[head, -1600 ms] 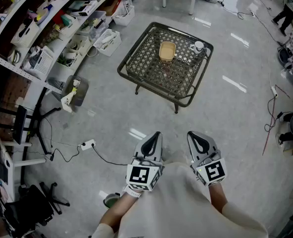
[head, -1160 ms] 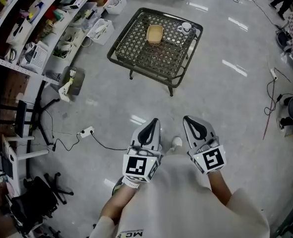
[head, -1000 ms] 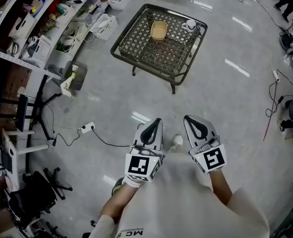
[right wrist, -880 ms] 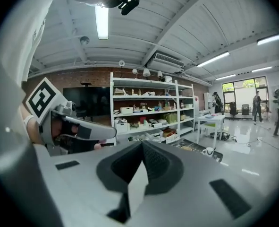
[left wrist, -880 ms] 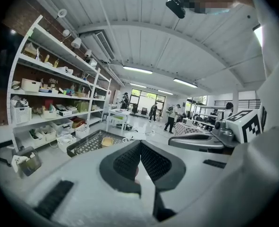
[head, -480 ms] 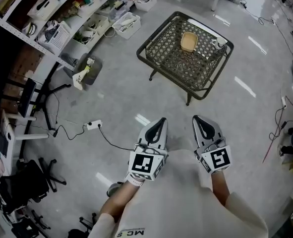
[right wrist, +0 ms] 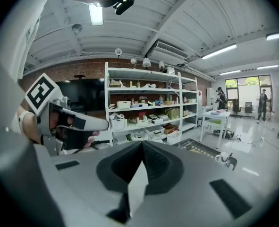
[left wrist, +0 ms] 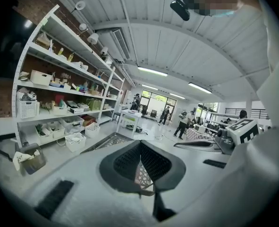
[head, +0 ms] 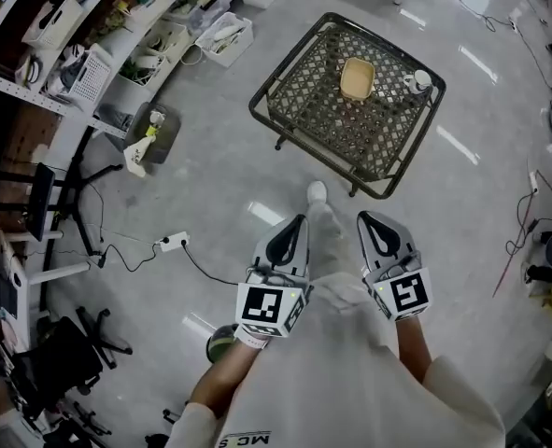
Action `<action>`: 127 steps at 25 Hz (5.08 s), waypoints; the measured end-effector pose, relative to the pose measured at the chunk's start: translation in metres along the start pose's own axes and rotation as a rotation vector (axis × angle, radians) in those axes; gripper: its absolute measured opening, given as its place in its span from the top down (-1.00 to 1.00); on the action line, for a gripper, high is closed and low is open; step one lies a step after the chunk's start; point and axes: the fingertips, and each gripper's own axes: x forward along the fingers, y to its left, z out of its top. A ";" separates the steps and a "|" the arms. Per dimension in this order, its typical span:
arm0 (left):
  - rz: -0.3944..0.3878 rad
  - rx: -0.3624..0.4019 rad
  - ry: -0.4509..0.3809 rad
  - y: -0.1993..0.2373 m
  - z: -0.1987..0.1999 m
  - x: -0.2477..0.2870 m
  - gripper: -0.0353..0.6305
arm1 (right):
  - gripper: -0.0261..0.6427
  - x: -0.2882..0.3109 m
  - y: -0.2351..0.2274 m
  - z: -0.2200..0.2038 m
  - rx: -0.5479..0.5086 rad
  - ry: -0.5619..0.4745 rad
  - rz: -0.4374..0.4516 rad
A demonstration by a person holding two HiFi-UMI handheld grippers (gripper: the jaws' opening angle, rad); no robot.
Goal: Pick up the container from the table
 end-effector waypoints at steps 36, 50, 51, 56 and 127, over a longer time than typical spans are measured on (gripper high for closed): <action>-0.033 0.057 0.118 0.062 0.093 0.320 0.82 | 0.86 0.242 -0.272 -0.027 0.068 0.122 -0.010; -0.006 0.038 0.131 0.081 0.090 0.322 0.82 | 0.72 0.296 -0.286 -0.086 0.022 0.261 0.017; -0.002 0.035 0.132 0.083 0.090 0.322 0.82 | 0.72 0.301 -0.287 -0.087 0.021 0.265 0.020; 0.012 0.022 0.142 0.092 0.087 0.322 0.82 | 0.72 0.321 -0.298 -0.112 0.003 0.303 0.020; 0.061 0.023 0.106 0.096 0.088 0.297 0.82 | 0.83 0.366 -0.265 -0.146 -0.235 0.403 0.217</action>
